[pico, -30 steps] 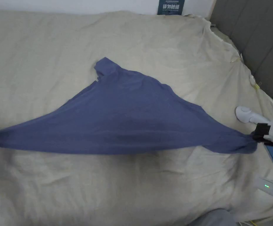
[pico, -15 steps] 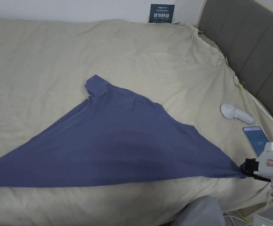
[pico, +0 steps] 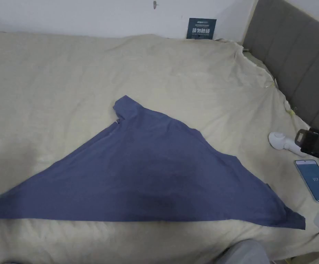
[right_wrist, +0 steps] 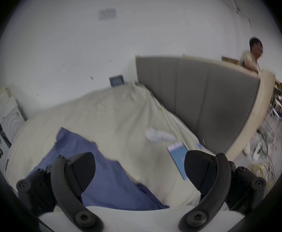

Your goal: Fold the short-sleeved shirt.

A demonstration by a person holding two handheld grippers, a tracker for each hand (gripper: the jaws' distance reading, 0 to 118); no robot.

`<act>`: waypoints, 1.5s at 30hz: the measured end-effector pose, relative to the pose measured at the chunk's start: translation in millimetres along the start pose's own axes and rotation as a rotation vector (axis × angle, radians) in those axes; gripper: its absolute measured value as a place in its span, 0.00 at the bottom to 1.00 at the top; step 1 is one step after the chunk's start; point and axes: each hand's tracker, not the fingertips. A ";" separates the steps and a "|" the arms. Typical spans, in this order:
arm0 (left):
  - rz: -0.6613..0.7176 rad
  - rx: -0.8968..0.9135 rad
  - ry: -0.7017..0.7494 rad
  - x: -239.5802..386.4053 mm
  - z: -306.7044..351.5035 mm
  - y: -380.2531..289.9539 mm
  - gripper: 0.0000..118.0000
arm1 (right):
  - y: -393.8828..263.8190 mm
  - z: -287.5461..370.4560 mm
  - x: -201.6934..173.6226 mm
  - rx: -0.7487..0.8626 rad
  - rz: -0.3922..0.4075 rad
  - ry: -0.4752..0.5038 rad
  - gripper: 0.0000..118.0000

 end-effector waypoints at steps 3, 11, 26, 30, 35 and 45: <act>-0.039 0.117 -0.035 24.3 15.2 2.9 0.98 | 12.8 11.7 -28.1 0.120 0.069 0.028 0.92; -0.045 0.239 -0.114 69.5 53.8 -14.5 0.85 | -3.6 30.7 -97.8 0.295 0.135 0.125 0.90; -0.094 0.166 -0.201 88.9 59.3 -44.8 0.00 | -35.0 42.6 -148.0 0.273 0.139 0.182 0.00; -0.089 0.151 -0.205 86.3 59.5 -42.5 0.00 | -33.8 40.1 -147.2 0.267 0.135 0.188 0.00; -0.045 0.083 -0.171 62.1 52.1 -24.8 0.26 | -32.7 39.1 -147.9 0.260 0.129 0.193 0.00; 0.000 -0.270 -0.069 -9.0 3.3 -25.9 1.00 | -32.5 33.6 -155.7 0.249 0.150 0.206 0.00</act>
